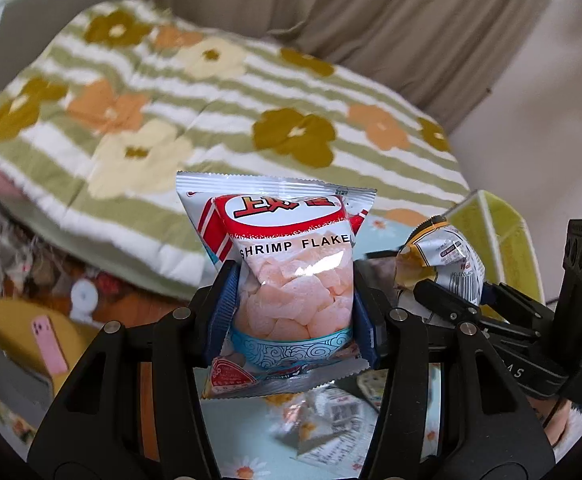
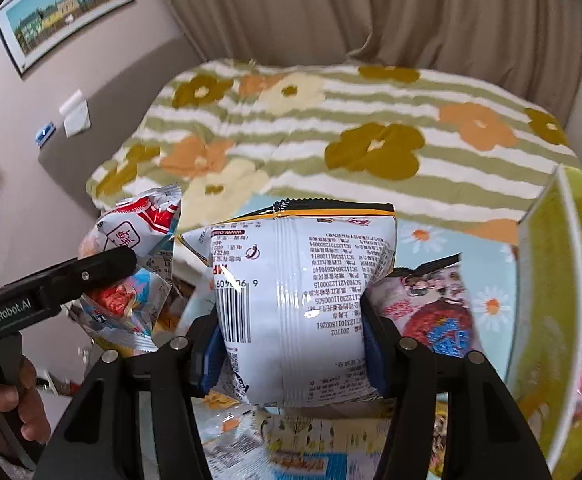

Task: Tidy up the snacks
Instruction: 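Lower both bags into the cardboard box and open both tools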

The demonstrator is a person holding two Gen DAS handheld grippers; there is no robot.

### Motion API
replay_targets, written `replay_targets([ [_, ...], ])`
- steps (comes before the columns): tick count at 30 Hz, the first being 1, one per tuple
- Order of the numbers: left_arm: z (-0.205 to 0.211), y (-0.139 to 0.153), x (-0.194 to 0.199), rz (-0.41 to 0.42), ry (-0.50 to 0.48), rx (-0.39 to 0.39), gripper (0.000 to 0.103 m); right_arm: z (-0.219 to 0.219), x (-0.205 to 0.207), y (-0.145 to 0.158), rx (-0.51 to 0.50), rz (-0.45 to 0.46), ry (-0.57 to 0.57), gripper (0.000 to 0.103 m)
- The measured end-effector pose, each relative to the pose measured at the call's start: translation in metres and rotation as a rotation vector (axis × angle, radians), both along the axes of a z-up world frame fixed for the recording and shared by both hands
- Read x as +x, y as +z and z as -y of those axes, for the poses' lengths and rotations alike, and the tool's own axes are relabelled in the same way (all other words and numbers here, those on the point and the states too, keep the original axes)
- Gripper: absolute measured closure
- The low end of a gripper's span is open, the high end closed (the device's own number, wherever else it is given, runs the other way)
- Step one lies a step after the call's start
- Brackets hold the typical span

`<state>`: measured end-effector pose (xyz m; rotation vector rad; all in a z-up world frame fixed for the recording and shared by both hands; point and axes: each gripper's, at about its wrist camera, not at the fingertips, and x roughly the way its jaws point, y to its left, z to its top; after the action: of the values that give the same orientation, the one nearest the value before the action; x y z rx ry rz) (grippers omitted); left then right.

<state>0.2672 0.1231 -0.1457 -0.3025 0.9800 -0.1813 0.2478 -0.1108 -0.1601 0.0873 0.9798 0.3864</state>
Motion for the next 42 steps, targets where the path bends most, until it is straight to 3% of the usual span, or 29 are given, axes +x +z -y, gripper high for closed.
replay_targets([
  [11,0.084,0.07,0.007,0.152,-0.231,0.012,0.054,0.075,-0.039,0.067,0.005,0.137,-0.195,0.05],
  [21,0.22,0.094,0.016,0.198,-0.321,0.006,0.054,0.193,-0.049,0.091,-0.043,0.202,-0.267,0.05],
  [28,0.33,0.075,0.036,0.15,-0.363,-0.012,0.054,0.286,-0.037,0.078,-0.06,0.182,-0.282,0.05],
  [32,0.382,0.052,0.051,0.087,-0.379,-0.013,0.054,0.331,-0.021,0.058,-0.046,0.122,-0.289,0.05],
  [42,0.437,0.003,0.088,-0.008,-0.402,0.082,0.053,0.373,-0.009,0.033,-0.007,0.057,-0.289,0.05],
])
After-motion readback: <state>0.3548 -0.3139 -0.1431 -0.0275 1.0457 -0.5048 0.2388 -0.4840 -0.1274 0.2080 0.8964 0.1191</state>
